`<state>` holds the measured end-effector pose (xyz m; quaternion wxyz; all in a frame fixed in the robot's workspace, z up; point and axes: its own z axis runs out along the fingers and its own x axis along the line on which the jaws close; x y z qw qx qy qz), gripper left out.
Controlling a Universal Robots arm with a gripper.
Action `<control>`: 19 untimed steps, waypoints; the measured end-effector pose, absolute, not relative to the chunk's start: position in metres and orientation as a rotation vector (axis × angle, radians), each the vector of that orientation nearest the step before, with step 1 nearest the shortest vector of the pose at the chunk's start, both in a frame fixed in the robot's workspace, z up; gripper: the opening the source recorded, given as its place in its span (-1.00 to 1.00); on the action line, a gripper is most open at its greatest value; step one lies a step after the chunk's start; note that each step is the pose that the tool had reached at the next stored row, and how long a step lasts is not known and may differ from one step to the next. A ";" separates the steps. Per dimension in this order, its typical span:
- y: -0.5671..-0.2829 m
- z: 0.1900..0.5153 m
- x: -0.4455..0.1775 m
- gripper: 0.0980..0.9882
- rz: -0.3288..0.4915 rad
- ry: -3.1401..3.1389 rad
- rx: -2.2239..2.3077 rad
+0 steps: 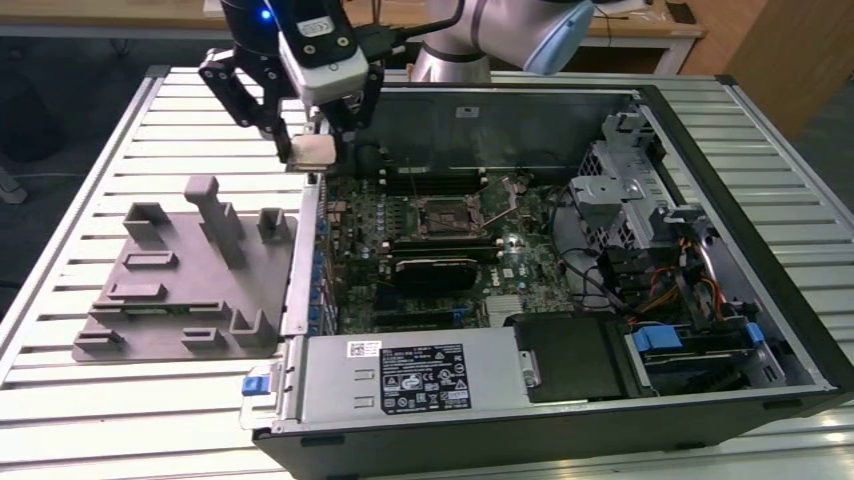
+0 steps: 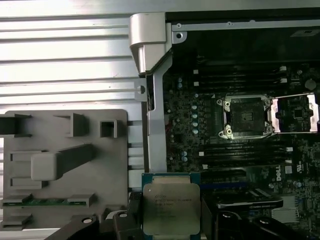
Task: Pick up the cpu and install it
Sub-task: 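Pick up the cpu and move it towards the insertion slot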
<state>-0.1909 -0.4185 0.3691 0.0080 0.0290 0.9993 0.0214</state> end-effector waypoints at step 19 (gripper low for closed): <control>-0.418 0.369 -0.133 0.00 0.067 3.128 0.091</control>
